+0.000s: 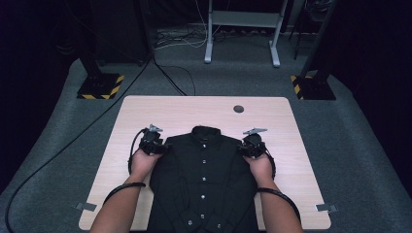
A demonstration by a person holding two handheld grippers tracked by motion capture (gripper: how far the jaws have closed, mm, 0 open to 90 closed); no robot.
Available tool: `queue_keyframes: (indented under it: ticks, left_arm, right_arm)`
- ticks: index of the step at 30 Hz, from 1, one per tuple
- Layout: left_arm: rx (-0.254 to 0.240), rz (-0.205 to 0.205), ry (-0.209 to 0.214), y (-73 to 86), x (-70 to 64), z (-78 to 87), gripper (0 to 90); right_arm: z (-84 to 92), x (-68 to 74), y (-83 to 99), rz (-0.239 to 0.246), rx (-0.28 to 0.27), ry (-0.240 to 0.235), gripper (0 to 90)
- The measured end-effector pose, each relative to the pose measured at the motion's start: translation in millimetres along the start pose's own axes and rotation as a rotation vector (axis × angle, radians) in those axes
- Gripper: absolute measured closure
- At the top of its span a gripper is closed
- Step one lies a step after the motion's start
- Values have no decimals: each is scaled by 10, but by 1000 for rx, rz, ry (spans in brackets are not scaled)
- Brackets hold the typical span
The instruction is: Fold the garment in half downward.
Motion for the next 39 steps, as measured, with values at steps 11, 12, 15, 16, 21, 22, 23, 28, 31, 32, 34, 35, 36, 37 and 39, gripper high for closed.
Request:
queue_keyframes:
  ticks: [11,12,15,16,21,22,23,28,31,32,34,35,36,37,39]
  left_arm:
    - [7,-24,-18,-11,-8,-48,460]
    - [4,-26,-20,-10,-9,-49,461]
    - [-2,-25,-22,-6,-13,-48,463]
    - [-3,-27,-23,-3,-13,-47,465]
    - [-5,-31,-14,-6,-28,-43,500]
    - [-6,-33,-11,-9,-33,-42,516]
    - [-7,-34,-5,-13,-39,-42,529]
    - [-3,-28,32,-39,-72,-46,666]
    - [-10,-4,53,-49,-85,-53,739]
    - [-13,0,62,-50,-91,-54,762]
    - [-22,12,76,-52,-103,-59,817]
    - [-23,15,77,-52,-103,-60,823]
    - [-26,16,80,-52,-106,-60,829]
    - [-26,20,81,-51,-106,-60,834]
    - [-28,14,75,-59,-114,-64,844]
  right_arm:
    - [0,-1,-2,-2,4,1,664]
    - [0,-1,-2,-2,4,1,664]
    - [-1,-1,-3,-1,4,0,664]
    - [0,-2,-2,-1,4,0,664]
    - [0,2,-3,-5,11,1,665]
    - [0,3,-4,-6,12,1,667]
    - [0,4,-3,-7,12,-1,678]
    - [1,32,1,-8,23,-20,761]
    - [0,30,-3,-21,31,-34,792]
    - [-1,28,-5,-24,31,-40,802]
    - [-1,28,-5,-34,35,-48,818]
    - [-1,30,-3,-39,34,-52,826]
    - [-1,29,-3,-42,34,-54,831]
    - [-2,31,-2,-45,34,-56,838]
    - [-1,35,-2,-48,36,-55,847]
Point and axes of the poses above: each handheld gripper's, and its own axes: z roughly backward along the jaws, y roughly out of its underside, x roughly to its left, the point moved 8 cm from there along -z, roughly forward along the jaws, and after that the axes turned 15 degrees about -z, right-handed, at the moved point
